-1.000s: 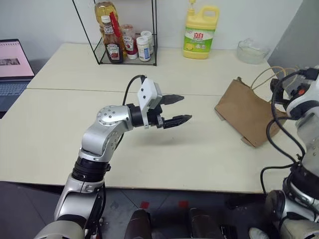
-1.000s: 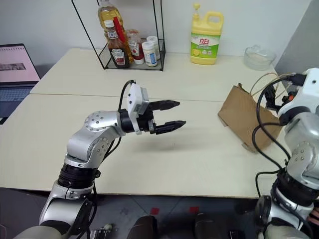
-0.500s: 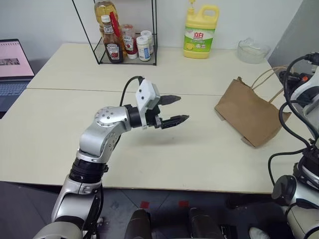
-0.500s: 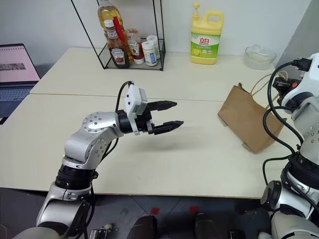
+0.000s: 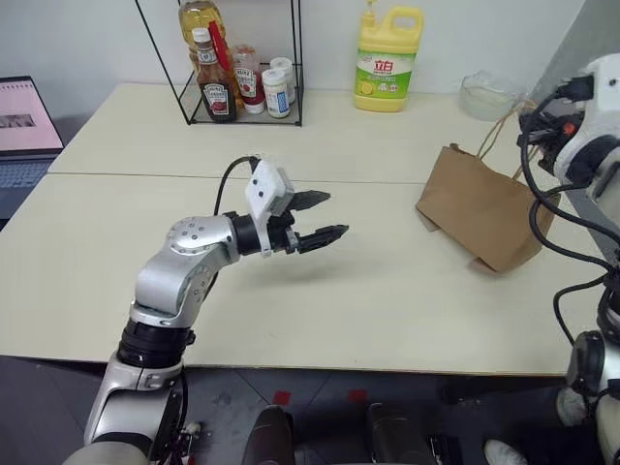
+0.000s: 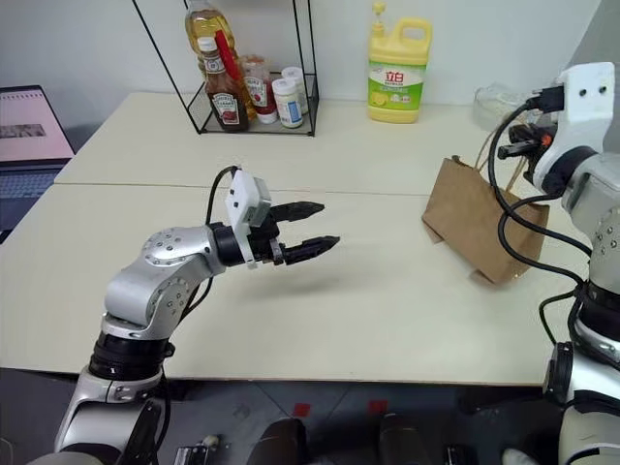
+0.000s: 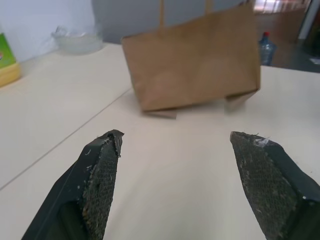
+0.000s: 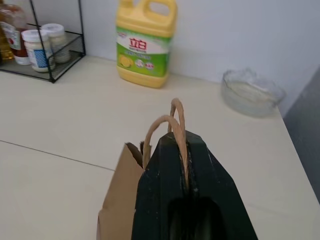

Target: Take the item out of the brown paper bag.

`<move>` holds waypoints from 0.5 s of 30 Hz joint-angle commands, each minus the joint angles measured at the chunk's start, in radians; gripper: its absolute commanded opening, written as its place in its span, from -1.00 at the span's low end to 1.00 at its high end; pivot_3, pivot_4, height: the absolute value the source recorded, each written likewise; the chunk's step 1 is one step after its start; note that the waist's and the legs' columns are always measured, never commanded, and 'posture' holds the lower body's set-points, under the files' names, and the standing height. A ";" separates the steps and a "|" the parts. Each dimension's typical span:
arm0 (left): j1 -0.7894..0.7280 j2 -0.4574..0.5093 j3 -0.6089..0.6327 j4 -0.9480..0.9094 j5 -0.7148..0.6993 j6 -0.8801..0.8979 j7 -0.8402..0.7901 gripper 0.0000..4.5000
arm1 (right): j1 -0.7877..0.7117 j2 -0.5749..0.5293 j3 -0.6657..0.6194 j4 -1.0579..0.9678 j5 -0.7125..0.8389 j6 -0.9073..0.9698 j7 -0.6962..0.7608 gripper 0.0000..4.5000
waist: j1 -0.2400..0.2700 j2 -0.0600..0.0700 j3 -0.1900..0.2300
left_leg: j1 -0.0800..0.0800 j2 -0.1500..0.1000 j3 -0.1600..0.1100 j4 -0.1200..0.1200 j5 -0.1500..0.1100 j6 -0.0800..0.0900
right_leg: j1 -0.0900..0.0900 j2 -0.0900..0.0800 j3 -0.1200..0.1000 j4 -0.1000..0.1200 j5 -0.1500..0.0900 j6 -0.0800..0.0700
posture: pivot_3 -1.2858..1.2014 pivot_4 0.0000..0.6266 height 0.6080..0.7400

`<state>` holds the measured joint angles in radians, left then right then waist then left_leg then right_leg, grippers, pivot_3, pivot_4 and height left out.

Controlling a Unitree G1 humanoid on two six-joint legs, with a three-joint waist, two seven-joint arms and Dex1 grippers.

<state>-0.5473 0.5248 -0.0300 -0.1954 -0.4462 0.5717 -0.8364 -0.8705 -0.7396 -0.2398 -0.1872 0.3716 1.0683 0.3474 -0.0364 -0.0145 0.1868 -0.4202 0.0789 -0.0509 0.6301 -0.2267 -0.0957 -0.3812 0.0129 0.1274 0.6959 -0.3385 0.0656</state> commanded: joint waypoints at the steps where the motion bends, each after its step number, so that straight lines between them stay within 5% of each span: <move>1: 0.036 0.027 0.077 -0.064 -0.041 0.045 0.035 0.63 | -0.094 -0.038 0.040 0.021 -0.028 -0.115 0.054 -0.99 | 0.000 0.000 0.000 | 0.000 0.000 0.000 0.000 0.000 0.000 | -0.001 0.000 0.000 0.000 0.000 0.000 | 0.03 -0.52 1.00; 8: 0.183 0.053 0.203 -0.106 -0.101 0.102 0.091 0.63 | -0.233 0.005 0.174 0.161 -0.075 -0.265 0.150 -0.99 | -0.005 0.000 0.000 | -0.003 0.000 0.000 0.000 0.000 0.000 | -0.004 0.000 0.000 0.001 0.000 0.000 | 0.03 -0.52 1.00; 15: 0.309 0.052 0.274 -0.175 -0.139 0.105 0.129 0.63 | -0.330 0.165 0.271 0.249 -0.104 -0.341 0.168 -0.99 | -0.006 0.000 0.000 | -0.005 0.001 0.000 0.000 0.000 -0.001 | -0.006 -0.001 -0.001 0.001 0.000 0.000 | 0.03 -0.52 1.00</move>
<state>-0.2407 0.5676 0.2109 -0.3185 -0.5563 0.6783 -0.7143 -1.1411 -0.5719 0.0445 0.0860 0.2833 0.7768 0.5167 -0.0422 -0.0142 0.1870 -0.4257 0.0797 -0.0507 0.6304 -0.2263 -0.0963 -0.3874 0.0123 0.1265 0.6972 -0.3383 0.0653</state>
